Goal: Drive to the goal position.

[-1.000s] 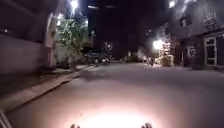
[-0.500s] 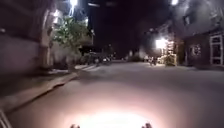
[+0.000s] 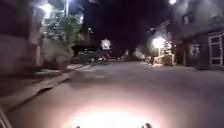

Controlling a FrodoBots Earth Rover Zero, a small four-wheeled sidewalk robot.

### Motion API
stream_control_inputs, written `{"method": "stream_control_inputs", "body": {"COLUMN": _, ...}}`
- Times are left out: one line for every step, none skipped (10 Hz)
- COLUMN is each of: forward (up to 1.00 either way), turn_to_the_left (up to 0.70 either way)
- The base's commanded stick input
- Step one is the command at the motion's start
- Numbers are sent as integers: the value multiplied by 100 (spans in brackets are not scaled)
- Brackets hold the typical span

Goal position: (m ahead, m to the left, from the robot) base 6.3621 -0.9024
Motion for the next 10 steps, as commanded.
{"method": "stream_control_inputs", "body": {"forward": 85, "turn_to_the_left": 0}}
{"method": "stream_control_inputs", "body": {"forward": 85, "turn_to_the_left": 0}}
{"method": "stream_control_inputs", "body": {"forward": 85, "turn_to_the_left": 0}}
{"method": "stream_control_inputs", "body": {"forward": 85, "turn_to_the_left": 0}}
{"method": "stream_control_inputs", "body": {"forward": 85, "turn_to_the_left": 0}}
{"method": "stream_control_inputs", "body": {"forward": 85, "turn_to_the_left": 0}}
{"method": "stream_control_inputs", "body": {"forward": 85, "turn_to_the_left": 0}}
{"method": "stream_control_inputs", "body": {"forward": 85, "turn_to_the_left": 0}}
{"method": "stream_control_inputs", "body": {"forward": 85, "turn_to_the_left": 0}}
{"method": "stream_control_inputs", "body": {"forward": 85, "turn_to_the_left": 0}}
